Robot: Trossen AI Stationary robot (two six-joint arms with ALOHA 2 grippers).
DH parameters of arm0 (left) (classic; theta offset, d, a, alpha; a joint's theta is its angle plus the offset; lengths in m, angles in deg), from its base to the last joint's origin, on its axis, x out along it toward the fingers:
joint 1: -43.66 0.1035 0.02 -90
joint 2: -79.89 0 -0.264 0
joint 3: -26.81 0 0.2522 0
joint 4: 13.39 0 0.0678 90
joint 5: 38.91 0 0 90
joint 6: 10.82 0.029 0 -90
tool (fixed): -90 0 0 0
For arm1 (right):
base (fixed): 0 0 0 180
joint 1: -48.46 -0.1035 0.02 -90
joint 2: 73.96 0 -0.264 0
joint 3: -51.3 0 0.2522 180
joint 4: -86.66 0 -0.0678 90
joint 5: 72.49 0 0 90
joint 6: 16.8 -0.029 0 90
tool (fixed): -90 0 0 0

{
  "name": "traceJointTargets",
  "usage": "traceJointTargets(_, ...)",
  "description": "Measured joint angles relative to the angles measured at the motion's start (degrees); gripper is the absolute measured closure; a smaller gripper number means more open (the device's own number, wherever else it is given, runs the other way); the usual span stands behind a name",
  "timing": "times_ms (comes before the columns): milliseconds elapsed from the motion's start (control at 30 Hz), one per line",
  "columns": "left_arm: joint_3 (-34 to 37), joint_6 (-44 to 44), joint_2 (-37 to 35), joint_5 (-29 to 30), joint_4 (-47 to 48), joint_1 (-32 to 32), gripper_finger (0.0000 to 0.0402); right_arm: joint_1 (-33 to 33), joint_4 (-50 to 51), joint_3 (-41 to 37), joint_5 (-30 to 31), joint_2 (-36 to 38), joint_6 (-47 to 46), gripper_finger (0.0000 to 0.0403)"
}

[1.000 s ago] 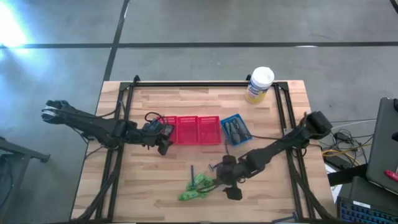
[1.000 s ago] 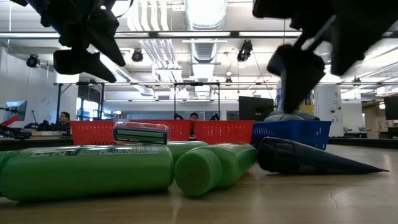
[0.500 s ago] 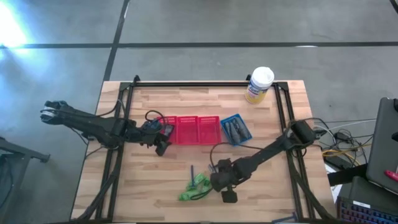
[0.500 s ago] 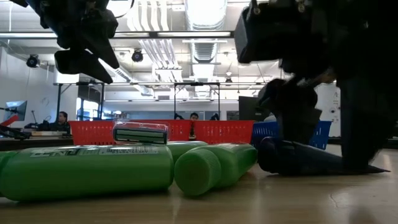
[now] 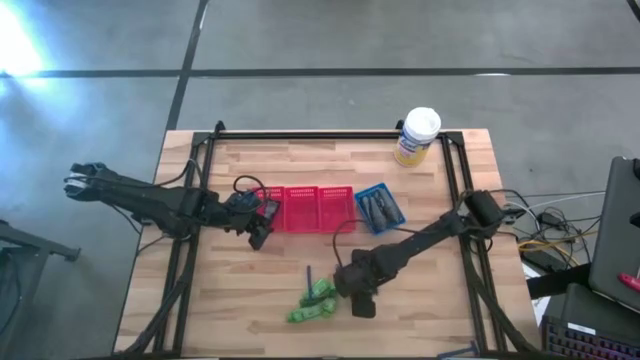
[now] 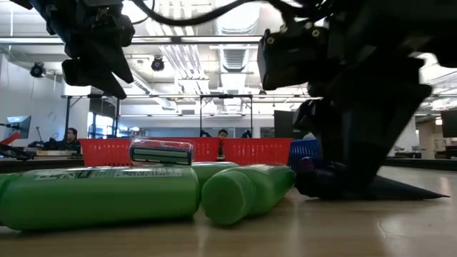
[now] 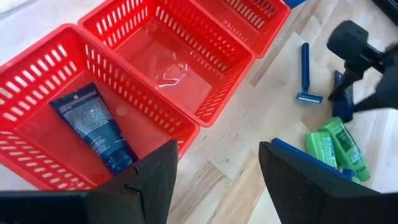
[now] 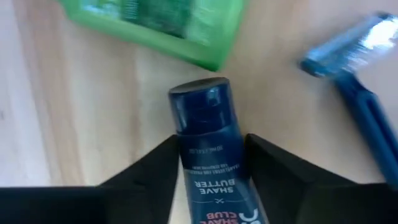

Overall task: Pick & Place Travel size toiletries
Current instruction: Put the blue shave cream into the left red bin

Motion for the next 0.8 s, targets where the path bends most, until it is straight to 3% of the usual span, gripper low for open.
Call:
traceJointTargets(200, 0.0, 7.78, 0.0, -0.73, -0.4, -0.24, 0.0172, 1.82, 0.06, -0.17, -0.6, 7.74, -6.61, 0.0301)
traceJointTargets(300, 0.0, 15.06, 0.0, -3.35, -1.28, -0.74, 0.0172, 3.79, -0.12, -0.24, 3.06, 13.25, -11.41, 0.032)
traceJointTargets(467, 0.0, 28.63, 0.0, -4.35, -13.95, -3.36, 0.0172, 10.68, -3.61, -0.28, 8.24, 19.69, -19.94, 0.032)
traceJointTargets(600, -0.01, 46.68, 0.52, -4.16, -26.7, -6.01, 0.0172, 16.13, -9.07, -0.37, 8.23, 21.31, -23.14, 0.0301)
traceJointTargets(667, -0.4, 50.54, 0.55, -1.47, -28.75, -6.49, 0.0172, 18.22, -11.27, -0.37, 8.71, 22.15, -24.05, 0.0294)
traceJointTargets(800, -1.33, 38.43, 0.1, 14.87, -27.75, -6.29, 0.0172, 20.92, -15.29, -0.35, 12.93, 23.39, -24.31, 0.0298)
